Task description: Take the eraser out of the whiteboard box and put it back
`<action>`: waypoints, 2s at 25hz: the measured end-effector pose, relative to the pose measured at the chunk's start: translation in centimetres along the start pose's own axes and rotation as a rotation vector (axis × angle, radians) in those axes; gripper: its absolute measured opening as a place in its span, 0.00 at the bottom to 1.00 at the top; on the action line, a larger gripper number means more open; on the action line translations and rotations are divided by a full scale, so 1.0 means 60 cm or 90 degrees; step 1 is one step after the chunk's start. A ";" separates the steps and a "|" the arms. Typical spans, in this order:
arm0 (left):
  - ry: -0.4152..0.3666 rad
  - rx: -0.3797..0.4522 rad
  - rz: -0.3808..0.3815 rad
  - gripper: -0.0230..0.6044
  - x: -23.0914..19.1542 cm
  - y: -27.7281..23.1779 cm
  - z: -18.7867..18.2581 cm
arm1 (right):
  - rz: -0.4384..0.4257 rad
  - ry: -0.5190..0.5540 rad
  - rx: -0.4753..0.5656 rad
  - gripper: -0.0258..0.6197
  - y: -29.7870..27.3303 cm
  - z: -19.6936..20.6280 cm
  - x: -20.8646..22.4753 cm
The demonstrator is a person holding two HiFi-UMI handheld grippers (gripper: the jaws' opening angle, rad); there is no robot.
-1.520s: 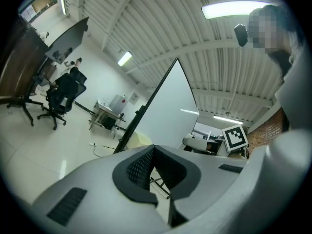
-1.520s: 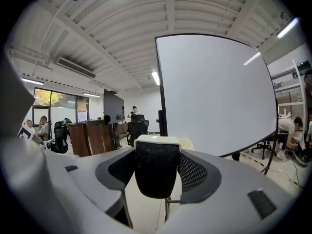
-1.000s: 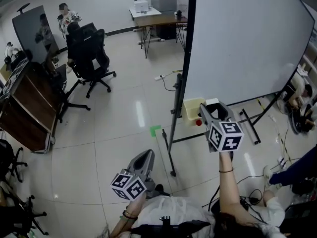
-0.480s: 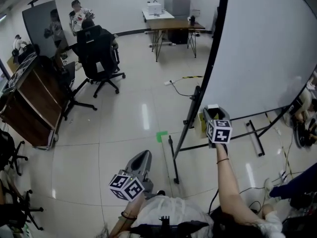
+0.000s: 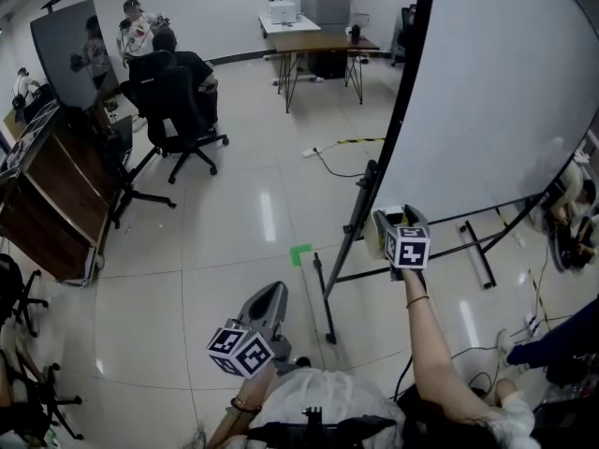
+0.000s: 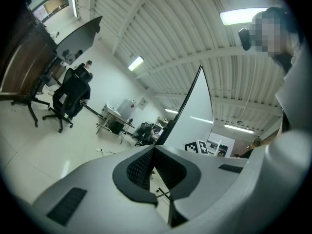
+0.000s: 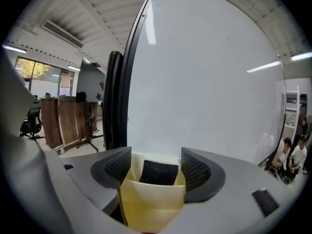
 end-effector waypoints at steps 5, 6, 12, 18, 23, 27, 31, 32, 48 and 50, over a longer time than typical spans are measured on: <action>-0.001 0.003 -0.010 0.01 -0.007 -0.001 -0.004 | -0.003 -0.023 0.058 0.55 0.039 -0.025 -0.003; -0.002 -0.001 -0.008 0.01 -0.005 -0.003 -0.004 | -0.007 -0.031 0.074 0.53 0.058 -0.028 -0.007; -0.008 -0.044 0.025 0.01 0.036 -0.021 0.032 | -0.016 -0.077 0.159 0.49 0.196 -0.027 -0.040; -0.034 -0.099 0.098 0.01 0.125 -0.036 0.077 | -0.018 -0.118 0.190 0.49 0.339 0.008 -0.087; -0.052 -0.128 0.139 0.01 0.200 -0.023 0.135 | -0.028 -0.172 0.200 0.48 0.432 0.061 -0.108; -0.066 -0.127 0.148 0.01 0.253 0.022 0.178 | -0.034 -0.173 0.188 0.48 0.504 0.102 -0.130; -0.063 -0.131 0.141 0.01 0.285 0.080 0.221 | -0.062 -0.161 0.180 0.48 0.553 0.136 -0.151; -0.062 -0.130 0.137 0.01 0.292 0.096 0.230 | -0.069 -0.160 0.175 0.48 0.563 0.144 -0.155; -0.089 -0.125 0.105 0.01 0.323 0.222 0.273 | -0.106 -0.183 0.138 0.09 0.665 0.229 -0.229; -0.095 -0.129 0.122 0.01 0.331 0.224 0.272 | -0.085 -0.164 0.132 0.07 0.673 0.230 -0.232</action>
Point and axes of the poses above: the fingertips, and each gripper's own axes: y backward along the fingers, x to its right, z out of its underside, the point moved 3 cm from there along y, backward along the fingers, and after that the axes turned 9 degrees about -z, right-handed, at the moved point
